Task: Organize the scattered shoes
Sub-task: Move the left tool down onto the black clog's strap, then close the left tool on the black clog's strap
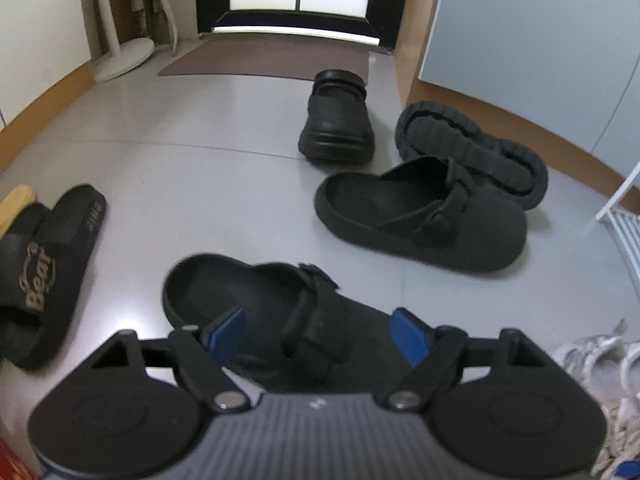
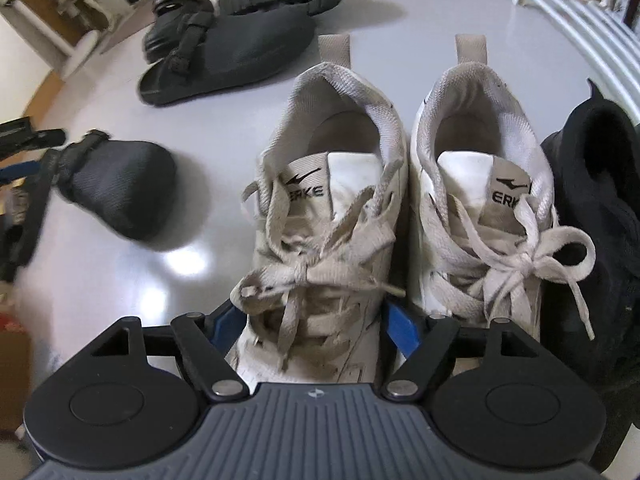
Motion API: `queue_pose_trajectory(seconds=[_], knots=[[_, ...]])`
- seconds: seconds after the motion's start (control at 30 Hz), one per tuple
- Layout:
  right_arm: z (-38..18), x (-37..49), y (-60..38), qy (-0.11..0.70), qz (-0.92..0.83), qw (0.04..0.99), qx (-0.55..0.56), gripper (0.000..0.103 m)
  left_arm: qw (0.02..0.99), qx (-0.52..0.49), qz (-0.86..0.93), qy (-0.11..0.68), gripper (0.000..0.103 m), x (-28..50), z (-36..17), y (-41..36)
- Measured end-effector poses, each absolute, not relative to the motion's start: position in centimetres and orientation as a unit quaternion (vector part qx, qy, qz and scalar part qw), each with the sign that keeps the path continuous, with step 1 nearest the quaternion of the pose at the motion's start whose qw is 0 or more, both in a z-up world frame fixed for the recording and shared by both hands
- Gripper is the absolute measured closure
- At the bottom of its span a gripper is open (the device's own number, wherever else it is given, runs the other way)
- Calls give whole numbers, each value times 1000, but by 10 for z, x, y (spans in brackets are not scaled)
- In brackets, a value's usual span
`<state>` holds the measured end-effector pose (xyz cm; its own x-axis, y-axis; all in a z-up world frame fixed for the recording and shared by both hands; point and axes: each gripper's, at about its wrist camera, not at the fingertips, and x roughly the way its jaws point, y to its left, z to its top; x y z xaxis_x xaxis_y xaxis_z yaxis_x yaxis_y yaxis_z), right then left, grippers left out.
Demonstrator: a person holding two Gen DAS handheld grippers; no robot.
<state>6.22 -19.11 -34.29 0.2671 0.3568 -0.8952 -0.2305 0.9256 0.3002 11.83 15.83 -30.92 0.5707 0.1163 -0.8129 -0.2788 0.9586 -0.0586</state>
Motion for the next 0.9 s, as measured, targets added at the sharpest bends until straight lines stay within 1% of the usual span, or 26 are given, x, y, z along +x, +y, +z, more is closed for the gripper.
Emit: queue_pose_trajectory(seconds=[0.07, 0.2, 0.5, 0.53, 0.6, 0.9], knots=[[-333, 57, -199, 571, 210, 792, 50, 24, 881, -95, 112, 451, 16, 121, -310, 165], [-315, 50, -210, 550, 226, 803, 45, 24, 879, -86, 110, 457, 16, 127, -316, 167], [-305, 51, -213, 538, 235, 808, 58, 24, 865, -89, 111, 481, 17, 139, -341, 164], [-306, 51, -213, 538, 235, 807, 59, 24, 865, -87, 110, 482, 19, 139, -342, 163], [-307, 51, -212, 540, 236, 806, 59, 24, 863, -87, 108, 486, 31, 142, -346, 162], [-309, 51, -208, 542, 237, 804, 61, 24, 862, -72, 97, 492, 37, 150, -352, 154]])
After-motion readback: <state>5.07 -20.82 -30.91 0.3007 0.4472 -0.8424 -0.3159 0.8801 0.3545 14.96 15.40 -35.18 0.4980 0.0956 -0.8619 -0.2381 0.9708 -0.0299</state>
